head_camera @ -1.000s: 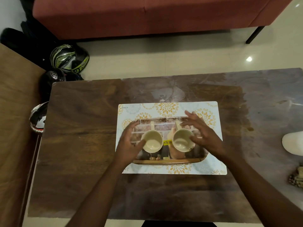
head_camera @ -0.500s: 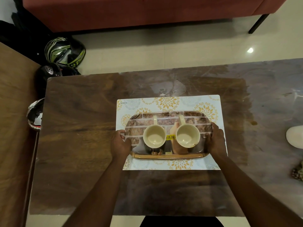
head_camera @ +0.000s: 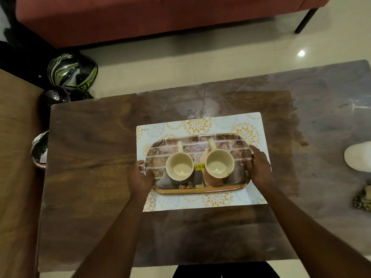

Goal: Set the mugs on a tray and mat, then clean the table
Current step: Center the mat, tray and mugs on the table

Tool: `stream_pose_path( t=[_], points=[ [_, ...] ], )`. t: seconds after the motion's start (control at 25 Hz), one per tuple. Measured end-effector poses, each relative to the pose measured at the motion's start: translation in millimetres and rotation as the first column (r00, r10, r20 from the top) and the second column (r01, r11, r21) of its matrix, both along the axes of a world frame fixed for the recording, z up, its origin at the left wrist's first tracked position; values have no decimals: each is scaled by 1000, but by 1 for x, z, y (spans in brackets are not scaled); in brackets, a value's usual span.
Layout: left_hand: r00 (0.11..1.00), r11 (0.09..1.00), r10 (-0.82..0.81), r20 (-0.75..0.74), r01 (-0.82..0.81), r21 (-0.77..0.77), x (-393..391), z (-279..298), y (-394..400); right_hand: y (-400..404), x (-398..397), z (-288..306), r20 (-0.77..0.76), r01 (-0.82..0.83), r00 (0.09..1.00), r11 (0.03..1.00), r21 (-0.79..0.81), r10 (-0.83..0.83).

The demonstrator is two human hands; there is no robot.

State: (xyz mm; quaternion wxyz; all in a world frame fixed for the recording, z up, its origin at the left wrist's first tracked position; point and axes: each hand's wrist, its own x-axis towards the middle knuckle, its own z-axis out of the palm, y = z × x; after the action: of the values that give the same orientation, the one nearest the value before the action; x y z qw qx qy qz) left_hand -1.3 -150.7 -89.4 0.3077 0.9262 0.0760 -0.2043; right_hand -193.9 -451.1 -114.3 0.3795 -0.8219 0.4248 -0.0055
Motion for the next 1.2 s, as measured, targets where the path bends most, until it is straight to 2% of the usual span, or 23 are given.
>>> stream_pose_path(
  t=[0.12,0.24,0.4,0.56,0.68,0.76,0.84,0.92,1.04,1.12,1.2],
  points=[
    [989,999,-18,146,24,-42,1,28,-14,9,-10,20,38,14,999,1000,-23,-13],
    [974,973,-27,223,76,-216,-2,88,-59,23,-23,63,140,-43,989,999,18,40],
    [942,870,-123,313,255,-423,-27,162,-143,22,-54,114,246,-19,969,999,34,10],
    [879,755,-392,272,477,-451,-96,180,-243,-27,-116,116,152,65,987,997,-40,-58],
    [794,673,-559,240,603,-429,-165,158,-319,-79,-192,94,74,148,987,986,-82,-142],
    [757,648,-631,168,634,-423,-213,135,-370,-121,-245,71,-18,134,990,960,-244,-142],
    [737,639,-671,84,632,-439,-254,113,-410,-155,-286,44,-201,-24,978,938,-345,-48],
    [724,648,-689,-4,615,-449,-297,92,-453,-182,-323,17,-324,-192,942,934,-302,89],
    [760,709,-649,-35,588,-390,-336,73,-498,-202,-343,-1,-336,-323,913,914,-245,233],
    [842,804,-539,-30,504,-315,-346,62,-513,-212,-343,-4,-286,-336,921,909,-245,264],
    [882,848,-470,-6,450,-278,-347,51,-517,-214,-342,-3,-239,-329,931,916,-229,275]
  ],
)
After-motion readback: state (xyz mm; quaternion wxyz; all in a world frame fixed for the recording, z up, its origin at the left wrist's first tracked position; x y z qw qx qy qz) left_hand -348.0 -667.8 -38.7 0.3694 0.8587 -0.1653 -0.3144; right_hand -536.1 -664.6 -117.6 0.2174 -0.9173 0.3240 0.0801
